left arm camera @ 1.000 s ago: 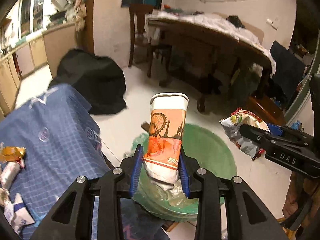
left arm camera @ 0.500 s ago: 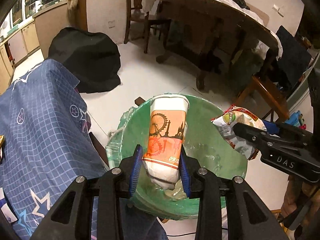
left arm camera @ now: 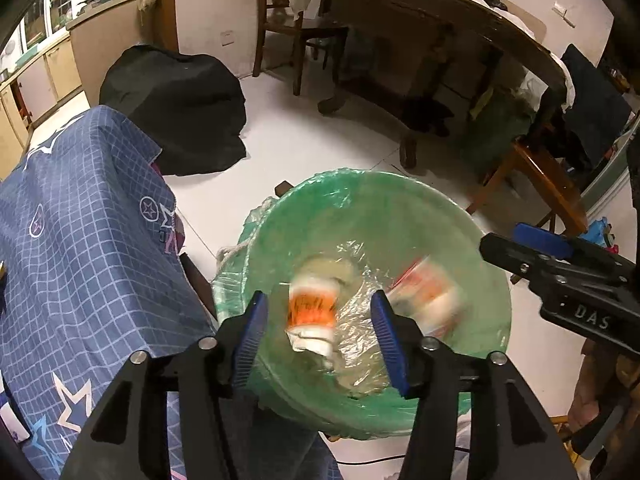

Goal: Collect trash
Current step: 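Carry cup and snack bag to the green bin and open both tools, then grasp the alcohol wipes pack with the left tool while the right tool grasps the gold box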

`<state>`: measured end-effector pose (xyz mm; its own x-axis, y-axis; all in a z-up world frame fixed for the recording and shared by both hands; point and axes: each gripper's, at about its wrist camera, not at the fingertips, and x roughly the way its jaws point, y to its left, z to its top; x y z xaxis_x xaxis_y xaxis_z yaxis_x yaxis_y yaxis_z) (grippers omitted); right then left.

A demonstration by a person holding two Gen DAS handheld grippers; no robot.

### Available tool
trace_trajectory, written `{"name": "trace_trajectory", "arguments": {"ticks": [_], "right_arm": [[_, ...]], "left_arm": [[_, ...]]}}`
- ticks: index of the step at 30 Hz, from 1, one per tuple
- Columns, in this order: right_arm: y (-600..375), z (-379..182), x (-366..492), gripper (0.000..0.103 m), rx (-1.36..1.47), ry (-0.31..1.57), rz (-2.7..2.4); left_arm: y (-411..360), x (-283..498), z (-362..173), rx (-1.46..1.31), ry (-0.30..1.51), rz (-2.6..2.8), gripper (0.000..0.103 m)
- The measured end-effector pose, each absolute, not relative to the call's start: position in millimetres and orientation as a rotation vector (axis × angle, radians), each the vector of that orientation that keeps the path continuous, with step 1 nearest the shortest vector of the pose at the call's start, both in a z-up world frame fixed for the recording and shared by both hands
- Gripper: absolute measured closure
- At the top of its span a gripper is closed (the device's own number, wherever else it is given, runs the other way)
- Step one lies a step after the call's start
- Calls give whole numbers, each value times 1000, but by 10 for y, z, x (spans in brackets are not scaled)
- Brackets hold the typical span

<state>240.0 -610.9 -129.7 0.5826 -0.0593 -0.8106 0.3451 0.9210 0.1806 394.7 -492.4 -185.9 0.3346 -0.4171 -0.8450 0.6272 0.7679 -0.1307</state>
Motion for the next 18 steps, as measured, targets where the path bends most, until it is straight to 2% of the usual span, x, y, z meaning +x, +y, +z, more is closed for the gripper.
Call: {"name": "trace_trajectory", "arguments": {"ticks": [7,10,11,13,16,18], "right_arm": [[-6092,-1311,2354,41,341,914,-247],[-5955,-1092,2200,40,312,818,-238],[-5898,-1016,2147,38,299,784,-225],[-5651,-824,1917,25,259,685,-177],[-5271,-734,1663,19,228,609,-92],[-5019,-761,1573,17,236,589,-37]], "left_arm": [[-4854,3940,-1909,243,1020,-680,47],[-4738,3860,-1846,259,992,-690,47],[-4653,3818,-1808,266,973,-700,47],[-4334,3676,-1686,291,907,-731,42],[-3702,3505,-1546,326,806,-730,31],[-3133,3443,-1488,332,773,-692,29]]}}
